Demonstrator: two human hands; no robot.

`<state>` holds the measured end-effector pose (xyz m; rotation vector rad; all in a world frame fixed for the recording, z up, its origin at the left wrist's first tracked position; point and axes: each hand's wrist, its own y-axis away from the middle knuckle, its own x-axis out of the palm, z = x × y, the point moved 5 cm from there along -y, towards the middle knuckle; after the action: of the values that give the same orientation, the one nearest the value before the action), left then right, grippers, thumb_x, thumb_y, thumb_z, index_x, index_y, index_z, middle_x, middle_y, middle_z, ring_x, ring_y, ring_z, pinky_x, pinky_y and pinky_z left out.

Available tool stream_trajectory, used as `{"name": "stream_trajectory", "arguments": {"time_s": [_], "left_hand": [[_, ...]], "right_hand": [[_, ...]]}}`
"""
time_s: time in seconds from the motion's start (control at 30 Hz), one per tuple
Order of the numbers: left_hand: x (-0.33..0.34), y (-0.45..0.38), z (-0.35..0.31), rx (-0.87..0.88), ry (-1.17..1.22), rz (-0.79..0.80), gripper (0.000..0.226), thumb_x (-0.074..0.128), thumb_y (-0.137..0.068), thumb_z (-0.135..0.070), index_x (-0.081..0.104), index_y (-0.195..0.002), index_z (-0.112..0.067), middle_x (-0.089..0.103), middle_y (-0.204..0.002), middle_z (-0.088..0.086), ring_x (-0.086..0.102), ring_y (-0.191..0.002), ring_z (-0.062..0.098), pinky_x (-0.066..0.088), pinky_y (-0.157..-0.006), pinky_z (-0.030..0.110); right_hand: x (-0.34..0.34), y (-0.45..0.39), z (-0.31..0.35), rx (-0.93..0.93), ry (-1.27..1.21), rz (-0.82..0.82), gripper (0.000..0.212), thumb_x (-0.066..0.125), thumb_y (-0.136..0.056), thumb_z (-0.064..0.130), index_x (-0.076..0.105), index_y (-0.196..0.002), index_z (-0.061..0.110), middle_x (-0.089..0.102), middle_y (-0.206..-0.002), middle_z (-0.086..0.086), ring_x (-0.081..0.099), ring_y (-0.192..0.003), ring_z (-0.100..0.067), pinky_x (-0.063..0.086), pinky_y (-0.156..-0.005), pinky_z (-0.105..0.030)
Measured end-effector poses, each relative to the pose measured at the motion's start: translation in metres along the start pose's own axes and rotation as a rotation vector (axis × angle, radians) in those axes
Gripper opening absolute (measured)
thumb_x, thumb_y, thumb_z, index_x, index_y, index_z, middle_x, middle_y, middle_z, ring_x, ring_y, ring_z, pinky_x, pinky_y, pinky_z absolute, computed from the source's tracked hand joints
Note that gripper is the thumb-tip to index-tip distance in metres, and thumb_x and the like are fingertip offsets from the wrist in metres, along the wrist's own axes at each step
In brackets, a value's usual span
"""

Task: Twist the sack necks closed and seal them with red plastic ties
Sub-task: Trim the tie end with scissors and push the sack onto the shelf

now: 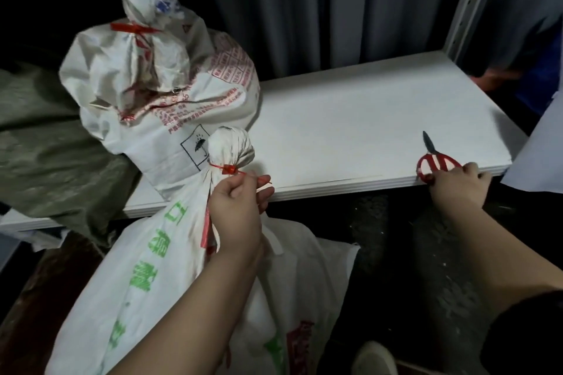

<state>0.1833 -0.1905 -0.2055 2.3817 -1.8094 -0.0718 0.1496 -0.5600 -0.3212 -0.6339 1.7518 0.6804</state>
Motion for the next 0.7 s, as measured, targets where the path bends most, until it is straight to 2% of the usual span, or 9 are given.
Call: {"name": "stream_trajectory", "arguments": {"time_s": [0.1,0.2,0.27,0.33,0.4,0.5,0.57,0.63,0.7], "left_hand": [[-0.004,0.001,0.0,-0.025,-0.008,0.003,0.013,0.055,-0.094,-0.015,0.061,-0.098,-0.004,0.071,-0.079,0.001,0.066,-0.055,0.002,0.048,-0.048,0.013],[-0.014,0.01,-0.007,-0.064,0.007,0.017,0.011,0.055,-0.094,-0.013,0.061,-0.096,-0.005,0.07,-0.077,0.001,0.065,-0.055,0.001,0.047,-0.049,0.014],[-0.026,0.016,-0.016,-0.096,0.041,0.029,0.01,0.055,-0.094,-0.012,0.061,-0.096,-0.004,0.069,-0.076,0.003,0.065,-0.053,0.002,0.047,-0.048,0.014],[-0.039,0.021,-0.028,-0.125,0.082,0.039,0.009,0.056,-0.094,-0.012,0.061,-0.094,-0.004,0.068,-0.075,0.005,0.064,-0.052,0.003,0.046,-0.048,0.015],[-0.057,0.029,-0.044,-0.146,0.116,0.049,0.012,0.057,-0.094,-0.013,0.06,-0.085,-0.006,0.067,-0.075,0.005,0.063,-0.05,0.003,0.046,-0.045,0.013],[-0.083,0.042,-0.063,-0.222,0.19,0.081,0.016,0.055,-0.095,-0.012,0.056,-0.079,-0.011,0.066,-0.073,0.003,0.065,-0.05,0.004,0.05,-0.047,0.014],[-0.102,0.049,-0.077,-0.272,0.234,0.112,0.01,0.052,-0.096,-0.012,0.054,-0.088,-0.009,0.067,-0.077,0.003,0.068,-0.053,0.006,0.053,-0.056,0.02],[-0.123,0.053,-0.09,-0.281,0.269,0.121,0.008,0.048,-0.098,-0.014,0.051,-0.102,-0.008,0.068,-0.08,0.003,0.069,-0.056,0.008,0.054,-0.065,0.024],[-0.146,0.054,-0.1,-0.29,0.323,0.094,0.013,0.046,-0.099,-0.014,0.051,-0.108,-0.007,0.068,-0.082,0.003,0.069,-0.063,0.01,0.054,-0.07,0.025]], "right_hand": [[-0.004,0.006,0.009,-0.051,-0.168,-0.068,0.04,0.04,-0.096,0.047,0.056,-0.126,0.026,0.055,-0.125,-0.016,0.041,-0.119,-0.034,0.032,-0.096,-0.038],[-0.013,0.02,0.021,-0.027,-0.567,0.04,0.051,0.03,-0.096,0.056,0.059,-0.122,0.023,0.059,-0.121,-0.023,0.049,-0.115,-0.039,0.035,-0.098,-0.04],[-0.034,0.042,0.033,-0.054,-0.909,0.145,0.051,0.028,-0.098,0.051,0.066,-0.1,0.018,0.062,-0.116,-0.022,0.053,-0.11,-0.039,0.038,-0.094,-0.04],[-0.065,0.07,0.046,-0.158,-1.159,0.227,0.042,0.037,-0.099,0.038,0.064,-0.078,0.012,0.065,-0.1,-0.016,0.057,-0.094,-0.03,0.039,-0.08,-0.033],[-0.106,0.106,0.057,-0.282,-1.248,0.287,0.038,0.044,-0.096,0.036,0.061,-0.071,0.012,0.06,-0.086,-0.006,0.052,-0.083,-0.021,0.036,-0.074,-0.028],[-0.161,0.155,0.069,-0.413,-1.183,0.283,0.04,0.05,-0.091,0.048,0.069,-0.071,0.018,0.063,-0.088,0.007,0.053,-0.097,-0.019,0.036,-0.093,-0.033],[-0.196,0.196,0.08,-0.508,-1.213,0.274,0.04,0.054,-0.089,0.05,0.072,-0.078,0.017,0.066,-0.094,0.01,0.055,-0.1,-0.012,0.036,-0.096,-0.032],[-0.225,0.249,0.093,-0.625,-1.312,0.299,0.038,0.055,-0.091,0.043,0.072,-0.082,0.011,0.067,-0.091,0.01,0.057,-0.092,-0.004,0.04,-0.085,-0.02],[-0.241,0.297,0.108,-0.711,-1.431,0.336,0.03,0.056,-0.094,0.029,0.071,-0.081,0.007,0.067,-0.082,0.008,0.059,-0.079,0.002,0.042,-0.068,-0.007]]}}
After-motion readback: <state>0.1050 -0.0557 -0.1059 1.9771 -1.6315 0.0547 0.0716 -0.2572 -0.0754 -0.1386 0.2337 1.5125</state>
